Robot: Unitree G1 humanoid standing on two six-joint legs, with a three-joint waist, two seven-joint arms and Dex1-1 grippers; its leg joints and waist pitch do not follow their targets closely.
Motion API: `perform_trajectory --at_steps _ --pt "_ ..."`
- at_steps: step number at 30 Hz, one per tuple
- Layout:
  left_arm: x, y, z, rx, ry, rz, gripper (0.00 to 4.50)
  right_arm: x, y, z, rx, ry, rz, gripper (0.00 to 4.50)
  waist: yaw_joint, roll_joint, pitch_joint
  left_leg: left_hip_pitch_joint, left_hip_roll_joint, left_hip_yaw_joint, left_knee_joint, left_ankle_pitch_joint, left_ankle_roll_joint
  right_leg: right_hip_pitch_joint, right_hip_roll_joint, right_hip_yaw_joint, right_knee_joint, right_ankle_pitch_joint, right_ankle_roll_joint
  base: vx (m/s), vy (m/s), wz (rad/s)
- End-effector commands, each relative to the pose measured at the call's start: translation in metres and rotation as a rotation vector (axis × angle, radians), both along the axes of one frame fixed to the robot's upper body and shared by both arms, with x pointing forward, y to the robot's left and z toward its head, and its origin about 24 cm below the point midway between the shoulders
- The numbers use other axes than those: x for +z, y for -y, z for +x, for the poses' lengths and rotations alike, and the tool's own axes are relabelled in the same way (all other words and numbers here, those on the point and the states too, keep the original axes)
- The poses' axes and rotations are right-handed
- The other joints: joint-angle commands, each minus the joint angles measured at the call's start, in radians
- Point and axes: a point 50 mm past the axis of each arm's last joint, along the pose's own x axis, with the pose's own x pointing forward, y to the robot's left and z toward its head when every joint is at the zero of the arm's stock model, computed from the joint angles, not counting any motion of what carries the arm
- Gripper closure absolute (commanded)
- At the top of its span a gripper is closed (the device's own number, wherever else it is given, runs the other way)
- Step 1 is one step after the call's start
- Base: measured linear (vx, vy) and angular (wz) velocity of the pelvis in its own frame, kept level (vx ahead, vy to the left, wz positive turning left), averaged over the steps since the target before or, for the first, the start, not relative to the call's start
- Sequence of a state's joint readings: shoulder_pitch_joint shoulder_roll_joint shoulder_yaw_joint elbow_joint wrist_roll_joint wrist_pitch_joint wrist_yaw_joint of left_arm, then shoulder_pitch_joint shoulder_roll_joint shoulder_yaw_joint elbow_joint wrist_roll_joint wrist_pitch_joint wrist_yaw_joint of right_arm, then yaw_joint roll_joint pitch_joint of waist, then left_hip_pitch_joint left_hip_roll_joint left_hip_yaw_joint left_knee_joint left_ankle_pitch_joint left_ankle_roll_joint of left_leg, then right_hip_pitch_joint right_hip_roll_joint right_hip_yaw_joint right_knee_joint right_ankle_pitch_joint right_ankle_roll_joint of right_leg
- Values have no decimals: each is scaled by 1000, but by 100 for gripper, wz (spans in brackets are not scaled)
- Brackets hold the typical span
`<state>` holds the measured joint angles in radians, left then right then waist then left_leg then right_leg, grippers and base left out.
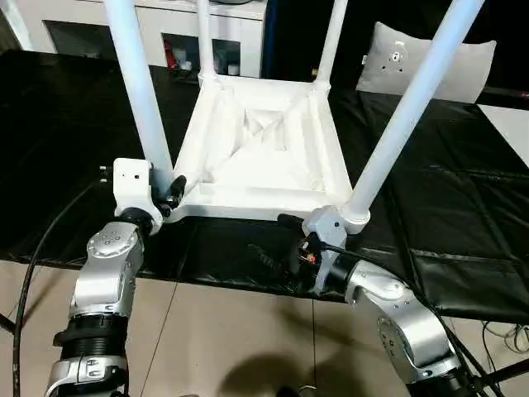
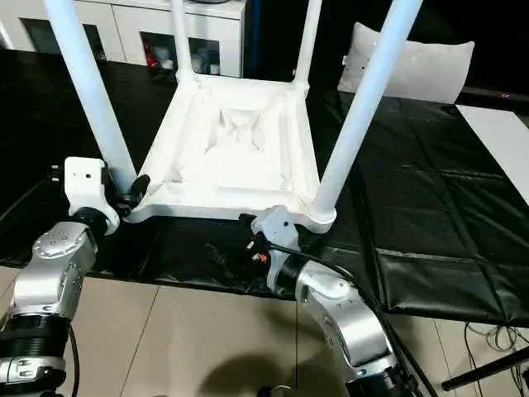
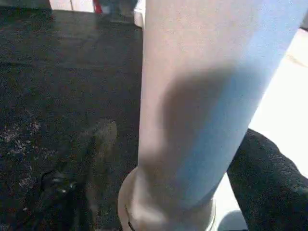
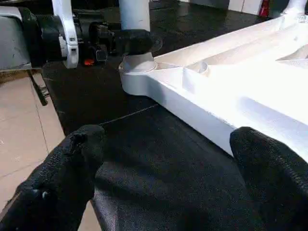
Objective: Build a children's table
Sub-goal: Flip table
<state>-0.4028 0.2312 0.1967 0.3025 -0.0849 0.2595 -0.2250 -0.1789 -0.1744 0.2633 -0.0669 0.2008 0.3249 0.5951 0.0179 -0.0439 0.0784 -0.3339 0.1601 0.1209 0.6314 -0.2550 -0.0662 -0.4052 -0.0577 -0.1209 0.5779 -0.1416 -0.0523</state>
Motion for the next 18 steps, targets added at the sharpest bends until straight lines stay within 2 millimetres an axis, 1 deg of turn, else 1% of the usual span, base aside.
perform_trajectory --at_steps 1,4,5,6,7,9,10,12,13,14,15,16,18 --pt "5 3 4 -39 12 11 102 0 2 -1 2 -3 -6 0 0 30 -76 -17 66 -14 -87 -91 55 69 -98 70 -70 -310 -130 0 0 0" --pt "4 3 4 -136 -3 38 102 0 2 -2 8 -1 -8 0 0 32 -76 -15 67 -14 -88 -93 53 67 -98 71 -69 -310 -129 0 0 0" --pt "4 3 5 -166 -3 45 115 0 2 -2 9 -1 -8 0 0 32 -75 -15 67 -14 -89 -93 53 67 -99 71 -72 -311 -127 0 0 0" --pt "4 3 5 -192 -4 51 132 0 2 -2 10 -1 -8 0 0 32 -76 -15 67 -15 -89 -90 52 68 -100 71 -69 -309 -129 0 0 0" --pt "4 3 5 -225 -11 64 132 0 2 -2 14 0 -8 0 0 32 -76 -15 68 -14 -89 -83 52 67 -100 72 -69 -302 -133 0 0 0" --pt "4 1 6 -261 -22 77 137 0 2 -2 19 0 -8 0 2 35 -77 -12 69 -14 -89 -77 48 67 -100 72 -64 -285 -140 0 0 0" --pt "6 -1 7 -290 -28 83 166 0 2 -3 29 0 -6 0 5 36 -76 -11 71 -14 -89 -78 46 67 -101 73 -64 -279 -146 0 0 0" --pt "8 -5 10 -320 -34 84 173 0 1 -4 48 -3 -2 0 9 37 -76 -8 70 -13 -90 -84 40 66 -102 74 -64 -282 -146 0 0 0" --pt "9 -6 11 -326 -35 81 179 0 1 -5 55 -5 0 0 11 39 -76 -8 69 -12 -90 -81 37 67 -102 74 -64 -274 -149 0 0 0" --pt "10 -8 12 -332 -36 77 193 1 0 -6 70 -8 1 0 12 38 -76 -9 70 -13 -91 -80 34 69 -103 74 -62 -266 -154 0 0 0" --pt "11 -9 13 -336 -35 75 193 1 0 -7 80 -8 2 0 13 38 -77 -9 71 -13 -90 -78 32 70 -104 75 -61 -261 -156 0 0 0" --pt "11 -10 14 -338 -35 74 218 1 0 -8 83 -8 2 0 14 39 -76 -10 72 -12 -91 -80 32 69 -104 75 -62 -255 -159 0 0 0" --pt "12 -11 15 -357 -35 67 221 1 0 -9 94 -9 10 0 15 38 -77 -10 70 -12 -90 -84 32 72 -106 75 -62 -268 -155 0 0 0"
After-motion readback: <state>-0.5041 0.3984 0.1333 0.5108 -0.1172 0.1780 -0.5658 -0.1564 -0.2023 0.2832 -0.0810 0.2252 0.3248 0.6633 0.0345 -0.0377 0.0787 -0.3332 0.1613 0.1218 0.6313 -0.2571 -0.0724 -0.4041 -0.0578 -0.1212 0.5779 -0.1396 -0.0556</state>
